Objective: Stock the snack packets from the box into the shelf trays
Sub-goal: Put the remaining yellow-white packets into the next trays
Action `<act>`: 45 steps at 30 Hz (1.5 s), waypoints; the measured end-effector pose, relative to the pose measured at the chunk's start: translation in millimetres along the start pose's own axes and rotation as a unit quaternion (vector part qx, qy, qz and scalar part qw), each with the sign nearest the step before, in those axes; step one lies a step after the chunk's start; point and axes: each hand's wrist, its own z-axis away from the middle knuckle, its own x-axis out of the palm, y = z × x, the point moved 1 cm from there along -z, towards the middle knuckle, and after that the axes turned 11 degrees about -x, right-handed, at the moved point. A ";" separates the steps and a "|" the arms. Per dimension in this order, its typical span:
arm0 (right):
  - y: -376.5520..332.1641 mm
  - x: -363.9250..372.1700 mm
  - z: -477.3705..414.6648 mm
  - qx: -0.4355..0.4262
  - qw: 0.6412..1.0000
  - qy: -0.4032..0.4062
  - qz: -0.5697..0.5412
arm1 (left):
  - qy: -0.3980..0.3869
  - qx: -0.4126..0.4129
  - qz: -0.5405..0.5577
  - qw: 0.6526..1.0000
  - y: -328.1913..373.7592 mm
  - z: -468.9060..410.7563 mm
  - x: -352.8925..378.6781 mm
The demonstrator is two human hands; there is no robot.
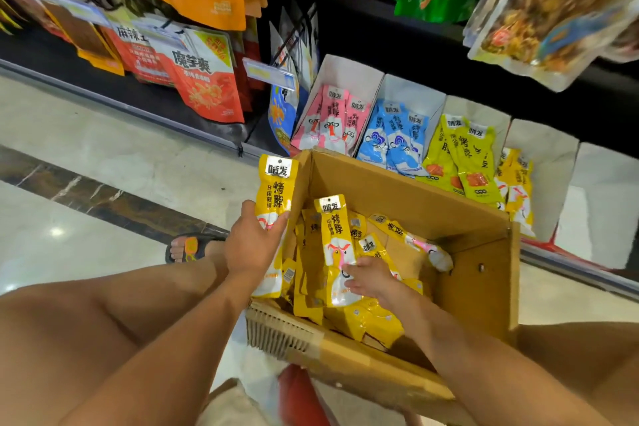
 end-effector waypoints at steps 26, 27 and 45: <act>-130.1 -150.4 169.5 -0.328 0.945 0.008 -0.006 | -0.306 0.037 0.306 0.901 215.0 109.6 -15.7; -128.2 -154.6 171.5 -0.328 0.944 0.010 -0.010 | -0.336 0.013 0.323 0.884 218.9 106.1 -12.0; -123.2 -191.2 146.2 -0.283 0.958 0.012 -0.038 | -0.374 0.037 0.335 0.864 281.4 73.6 29.1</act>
